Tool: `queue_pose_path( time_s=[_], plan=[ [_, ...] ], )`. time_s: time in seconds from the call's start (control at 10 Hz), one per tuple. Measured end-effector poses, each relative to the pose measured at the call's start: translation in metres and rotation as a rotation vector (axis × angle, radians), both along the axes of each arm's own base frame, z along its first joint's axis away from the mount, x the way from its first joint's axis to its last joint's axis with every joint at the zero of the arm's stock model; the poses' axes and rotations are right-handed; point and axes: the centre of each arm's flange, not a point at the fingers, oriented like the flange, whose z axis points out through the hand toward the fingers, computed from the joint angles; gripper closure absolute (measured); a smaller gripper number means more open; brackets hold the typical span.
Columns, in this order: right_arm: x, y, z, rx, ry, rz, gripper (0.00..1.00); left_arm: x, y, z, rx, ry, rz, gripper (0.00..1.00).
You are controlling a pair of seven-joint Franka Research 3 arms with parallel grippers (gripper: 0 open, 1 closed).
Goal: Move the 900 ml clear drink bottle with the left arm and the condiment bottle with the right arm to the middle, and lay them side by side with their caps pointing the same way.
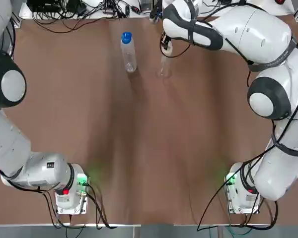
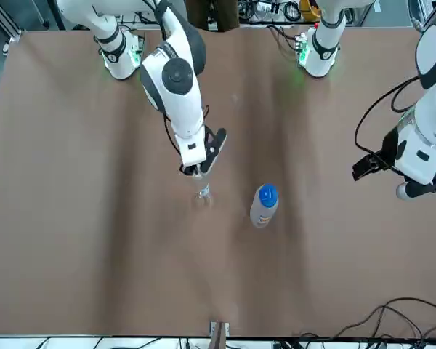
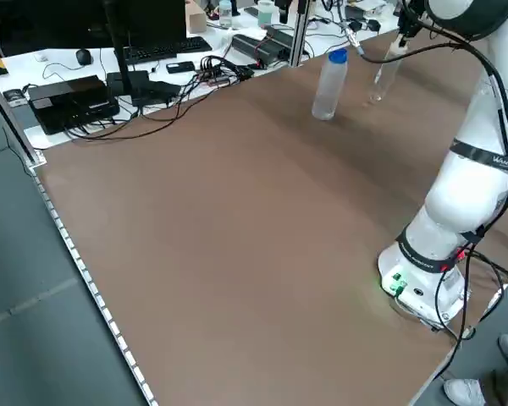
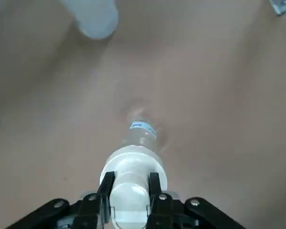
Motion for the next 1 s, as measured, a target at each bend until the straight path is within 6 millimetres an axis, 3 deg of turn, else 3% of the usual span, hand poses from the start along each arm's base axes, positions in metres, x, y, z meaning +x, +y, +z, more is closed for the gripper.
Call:
queue_pose_path(
  time_s=[0.2, 0.3, 0.5, 0.7, 1.0],
  plan=[
    [0.007, 0.001, 0.007, 0.026, -0.011, -0.147, 0.66, -0.006, 0.032, 0.022, 0.015, -0.031, -0.101, 0.00],
    [0.010, 0.002, 0.005, 0.032, -0.009, -0.208, 0.66, -0.013, 0.053, 0.035, 0.015, -0.042, -0.117, 0.00],
    [0.019, 0.006, -0.003, 0.048, -0.006, -0.324, 0.66, -0.033, 0.076, 0.058, -0.002, -0.065, -0.103, 0.00],
    [0.030, 0.012, -0.013, 0.059, -0.004, -0.388, 0.66, -0.041, 0.081, 0.063, -0.008, -0.068, -0.093, 0.00],
    [0.033, 0.022, -0.021, 0.059, 0.007, -0.424, 0.66, -0.042, 0.079, 0.054, -0.010, -0.046, -0.108, 0.00]
  ],
)
